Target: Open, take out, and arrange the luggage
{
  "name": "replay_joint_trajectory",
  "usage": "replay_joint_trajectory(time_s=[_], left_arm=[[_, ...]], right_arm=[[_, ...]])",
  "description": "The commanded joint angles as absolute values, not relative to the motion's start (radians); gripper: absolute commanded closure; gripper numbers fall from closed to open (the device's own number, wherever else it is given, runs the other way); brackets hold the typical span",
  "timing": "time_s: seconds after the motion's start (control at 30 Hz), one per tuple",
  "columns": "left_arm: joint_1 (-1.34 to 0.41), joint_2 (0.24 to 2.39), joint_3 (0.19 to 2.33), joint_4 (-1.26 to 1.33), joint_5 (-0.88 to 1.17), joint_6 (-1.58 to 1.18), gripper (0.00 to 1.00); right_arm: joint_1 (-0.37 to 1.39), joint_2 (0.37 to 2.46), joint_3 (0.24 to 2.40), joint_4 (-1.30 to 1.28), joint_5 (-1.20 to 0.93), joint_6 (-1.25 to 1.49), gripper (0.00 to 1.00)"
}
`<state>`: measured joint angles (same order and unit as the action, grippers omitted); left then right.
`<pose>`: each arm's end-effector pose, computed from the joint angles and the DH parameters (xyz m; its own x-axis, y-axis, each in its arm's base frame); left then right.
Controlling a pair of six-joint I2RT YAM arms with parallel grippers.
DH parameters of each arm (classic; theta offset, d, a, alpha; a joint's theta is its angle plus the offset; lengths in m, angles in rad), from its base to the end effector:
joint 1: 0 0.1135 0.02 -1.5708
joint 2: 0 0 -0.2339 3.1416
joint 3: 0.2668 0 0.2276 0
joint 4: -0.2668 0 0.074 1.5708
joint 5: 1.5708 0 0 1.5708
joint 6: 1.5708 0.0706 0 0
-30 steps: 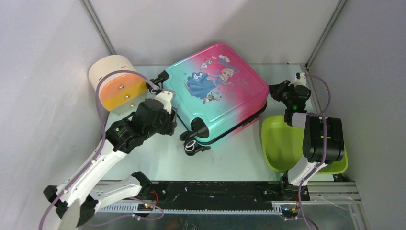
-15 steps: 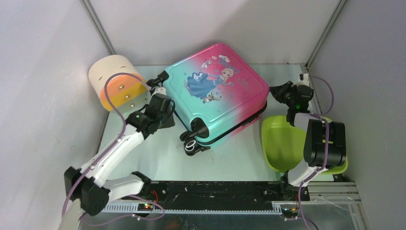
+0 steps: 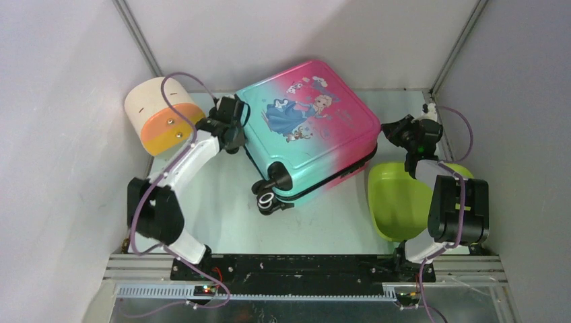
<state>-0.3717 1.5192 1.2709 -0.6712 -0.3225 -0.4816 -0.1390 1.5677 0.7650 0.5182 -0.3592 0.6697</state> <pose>0.3072 -0.0957 0.2392 -0.7333 -0.1856 -0.6540 -0.1966 0.9788 -0.0574 0.3495 -0.0238 0.1919 -0.3448 0.6350 -0.6912 0.0123 0.7394 0.6732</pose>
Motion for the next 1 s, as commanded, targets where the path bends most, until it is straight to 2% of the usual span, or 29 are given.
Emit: replay_joint_trajectory(time_s=[0.0,0.23,0.4,0.47,0.53,0.57,0.67,0.83,0.97], left_arm=[[-0.371,1.694,1.485,-0.476,-0.201,-0.376,0.66],[-0.37,1.952,1.818,-0.456,-0.11,-0.204,0.58],[-0.371,1.985,2.021,-0.609,-0.047,0.005,0.5],[-0.371,1.852,1.951,-0.632,-0.001,0.144,0.47],[-0.372,1.692,1.805,-0.575,0.075,0.297,0.44],[-0.372,1.635,1.701,-0.558,0.108,0.389,0.39],[-0.378,1.392,1.556,-0.576,0.313,0.555,0.31],[-0.413,1.264,1.391,-0.736,0.405,0.864,0.25],[-0.421,1.228,1.335,-0.824,0.416,0.978,0.22]], right_arm=[[-0.097,1.534,0.727,0.408,-0.425,0.655,1.0],[-0.065,1.517,0.702,0.375,-0.407,0.625,1.0],[-0.063,1.504,0.701,0.342,-0.404,0.607,1.0],[-0.064,1.48,0.698,0.333,-0.401,0.601,1.0],[-0.064,1.46,0.695,0.328,-0.399,0.598,1.0],[-0.065,1.453,0.694,0.327,-0.399,0.596,1.0],[-0.067,1.421,0.689,0.322,-0.395,0.587,1.0],[-0.081,1.392,0.686,0.315,-0.403,0.587,1.0],[-0.09,1.379,0.686,0.313,-0.41,0.576,1.0]])
